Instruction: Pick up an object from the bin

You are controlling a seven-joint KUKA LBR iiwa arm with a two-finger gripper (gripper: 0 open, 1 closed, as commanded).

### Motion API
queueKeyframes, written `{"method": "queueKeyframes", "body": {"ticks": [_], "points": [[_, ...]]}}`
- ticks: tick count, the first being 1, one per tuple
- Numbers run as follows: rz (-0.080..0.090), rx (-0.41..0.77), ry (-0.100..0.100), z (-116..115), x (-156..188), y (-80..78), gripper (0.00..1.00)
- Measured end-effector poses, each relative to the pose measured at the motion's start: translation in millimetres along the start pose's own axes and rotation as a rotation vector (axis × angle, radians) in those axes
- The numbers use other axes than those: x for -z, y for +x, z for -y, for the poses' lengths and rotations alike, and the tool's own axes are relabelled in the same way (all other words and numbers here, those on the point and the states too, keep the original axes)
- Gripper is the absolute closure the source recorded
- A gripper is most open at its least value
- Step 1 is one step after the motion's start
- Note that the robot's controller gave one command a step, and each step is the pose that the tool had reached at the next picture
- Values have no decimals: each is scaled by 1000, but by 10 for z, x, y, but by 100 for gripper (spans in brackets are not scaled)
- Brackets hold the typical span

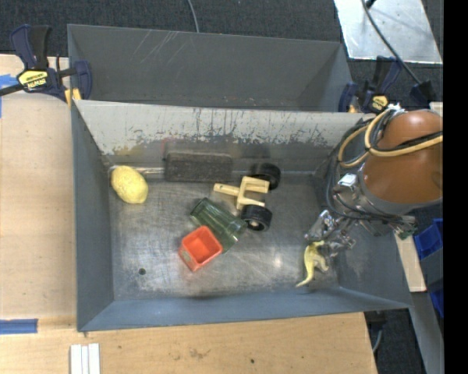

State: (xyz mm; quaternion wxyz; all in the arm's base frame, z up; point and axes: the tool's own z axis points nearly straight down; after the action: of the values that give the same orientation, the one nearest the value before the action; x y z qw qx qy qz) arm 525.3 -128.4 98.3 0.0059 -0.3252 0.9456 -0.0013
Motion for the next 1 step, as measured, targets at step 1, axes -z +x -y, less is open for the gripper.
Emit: {"method": "queueKeyframes", "body": {"ticks": [1], "points": [[0, 0, 1, 1, -1, 0, 100]]}}
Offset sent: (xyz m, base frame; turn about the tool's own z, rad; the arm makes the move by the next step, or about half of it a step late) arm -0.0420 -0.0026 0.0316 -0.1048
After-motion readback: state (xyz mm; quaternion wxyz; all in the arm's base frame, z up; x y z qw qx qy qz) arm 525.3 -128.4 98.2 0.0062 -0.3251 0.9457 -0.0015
